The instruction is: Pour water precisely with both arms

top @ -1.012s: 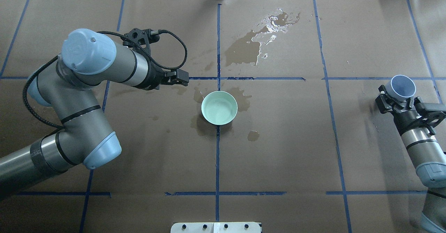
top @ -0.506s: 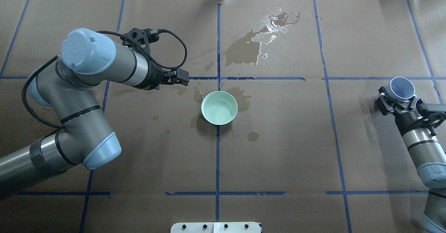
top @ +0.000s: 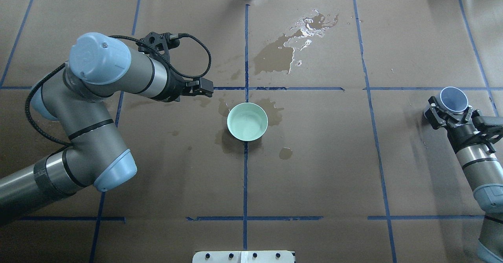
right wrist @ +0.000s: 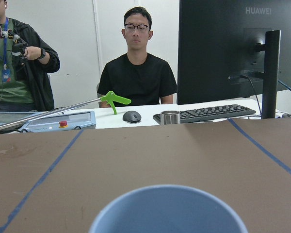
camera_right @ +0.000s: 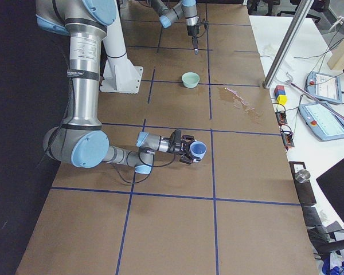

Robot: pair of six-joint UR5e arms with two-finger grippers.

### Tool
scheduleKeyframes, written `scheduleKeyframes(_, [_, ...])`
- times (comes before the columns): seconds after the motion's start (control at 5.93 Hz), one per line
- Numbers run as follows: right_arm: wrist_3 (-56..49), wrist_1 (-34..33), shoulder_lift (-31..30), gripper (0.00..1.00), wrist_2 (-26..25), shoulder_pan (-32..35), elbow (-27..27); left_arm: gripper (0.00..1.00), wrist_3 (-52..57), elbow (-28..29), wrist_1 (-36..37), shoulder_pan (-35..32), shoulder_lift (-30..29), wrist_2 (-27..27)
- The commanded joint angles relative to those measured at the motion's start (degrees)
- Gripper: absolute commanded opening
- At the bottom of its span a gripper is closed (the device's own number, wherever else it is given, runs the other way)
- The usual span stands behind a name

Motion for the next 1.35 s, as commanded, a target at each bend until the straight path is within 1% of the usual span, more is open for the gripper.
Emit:
scheduleKeyframes(0.0, [-6.4, 6.5, -0.5, 1.0, -0.2, 0.1, 0.3, 1.0, 0.0, 0.0, -0.1, -0.1, 0.0, 0.0])
scheduleKeyframes(0.17, [-8.2, 8.6, -0.7, 1.0, -0.2, 0.1, 0.7, 1.0, -0.1, 0.0, -0.1, -0.1, 0.0, 0.0])
scheduleKeyframes(0.51, [-8.4, 8.6, -1.8, 1.0, -0.2, 0.2, 2.9, 1.0, -0.3, 0.0, 0.0, 0.0, 0.0, 0.0])
scheduleKeyframes(1.01, [-12.2, 8.5, -6.6, 1.0, 0.2, 0.6, 11.1, 1.0, -3.4, 0.3, 0.0, 0.8, -0.8, 0.1])
scheduleKeyframes(1.18, [-13.0, 8.4, -7.5, 1.0, 1.9, 1.9, 13.3, 1.0, -4.1, 0.8, 0.0, 1.2, -1.0, 0.0])
